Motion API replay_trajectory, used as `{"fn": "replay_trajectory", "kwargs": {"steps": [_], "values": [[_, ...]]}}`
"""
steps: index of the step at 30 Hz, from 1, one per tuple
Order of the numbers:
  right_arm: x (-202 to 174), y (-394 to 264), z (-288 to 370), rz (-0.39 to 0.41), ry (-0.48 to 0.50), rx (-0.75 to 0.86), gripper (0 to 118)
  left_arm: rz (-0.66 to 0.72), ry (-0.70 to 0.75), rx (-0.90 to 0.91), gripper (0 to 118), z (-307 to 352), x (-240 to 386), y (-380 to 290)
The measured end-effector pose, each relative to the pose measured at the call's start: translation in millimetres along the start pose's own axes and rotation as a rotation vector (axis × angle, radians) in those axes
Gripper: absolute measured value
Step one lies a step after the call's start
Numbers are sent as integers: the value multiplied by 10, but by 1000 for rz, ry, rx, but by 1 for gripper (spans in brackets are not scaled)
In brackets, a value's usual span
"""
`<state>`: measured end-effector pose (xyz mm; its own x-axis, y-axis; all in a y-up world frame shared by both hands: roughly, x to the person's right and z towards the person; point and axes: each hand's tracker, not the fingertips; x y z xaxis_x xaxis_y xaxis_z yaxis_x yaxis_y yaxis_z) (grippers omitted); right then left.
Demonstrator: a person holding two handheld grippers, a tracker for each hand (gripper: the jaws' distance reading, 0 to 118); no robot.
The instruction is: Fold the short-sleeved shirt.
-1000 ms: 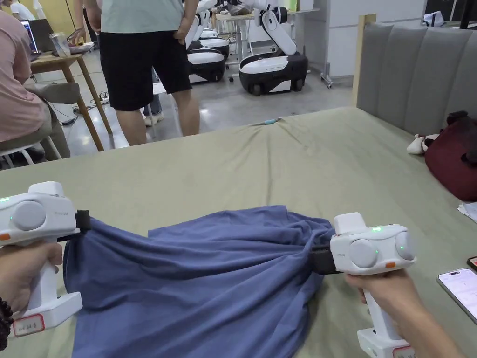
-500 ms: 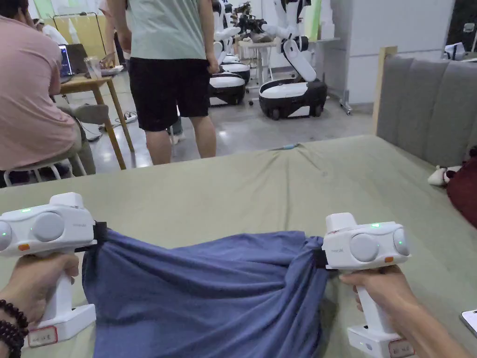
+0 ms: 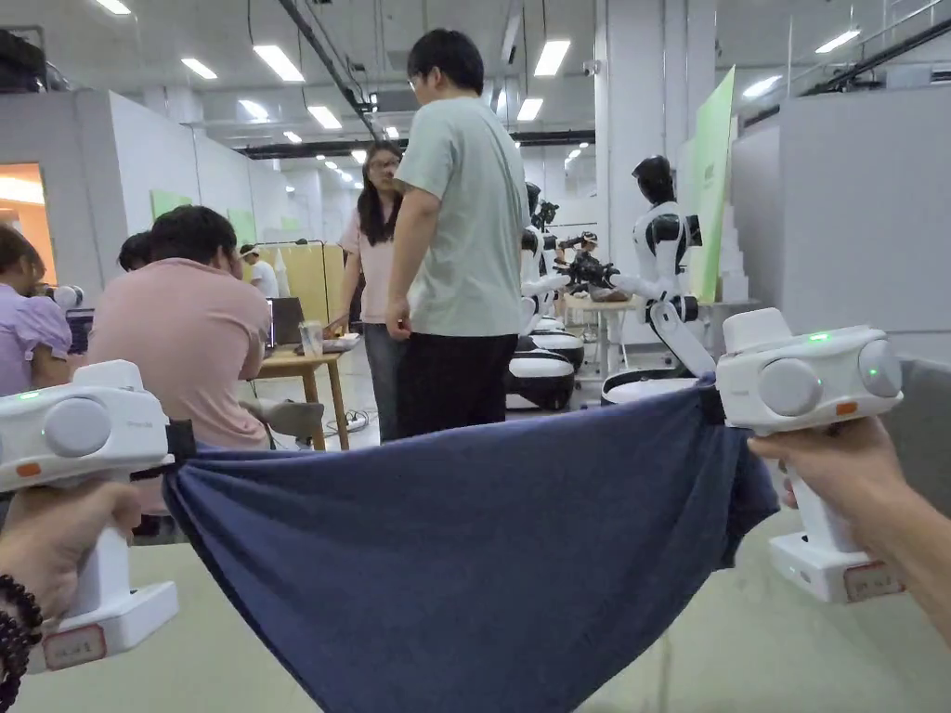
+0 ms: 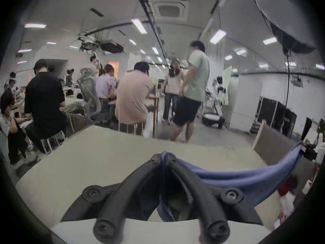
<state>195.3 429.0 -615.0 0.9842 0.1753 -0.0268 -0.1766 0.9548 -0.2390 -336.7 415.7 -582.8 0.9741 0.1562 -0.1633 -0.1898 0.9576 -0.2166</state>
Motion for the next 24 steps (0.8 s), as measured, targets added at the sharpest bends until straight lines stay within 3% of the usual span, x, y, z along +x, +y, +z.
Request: {"fn": "replay_trajectory", "kwargs": {"steps": [5,12,18,24], "values": [[38,617,-135,1,52,20,3,46,-17,71,3,24,50,542],[-27,851,-204,-62,8,73,3,34,-31,115,3,-17,272,817],[-64,309,-272,-62,8,65,3,-26,-48,75,3,-173,300,385],[-97,-582,-465,-45,51,-69,4,-72,-48,-84,3,-451,218,-436]]}}
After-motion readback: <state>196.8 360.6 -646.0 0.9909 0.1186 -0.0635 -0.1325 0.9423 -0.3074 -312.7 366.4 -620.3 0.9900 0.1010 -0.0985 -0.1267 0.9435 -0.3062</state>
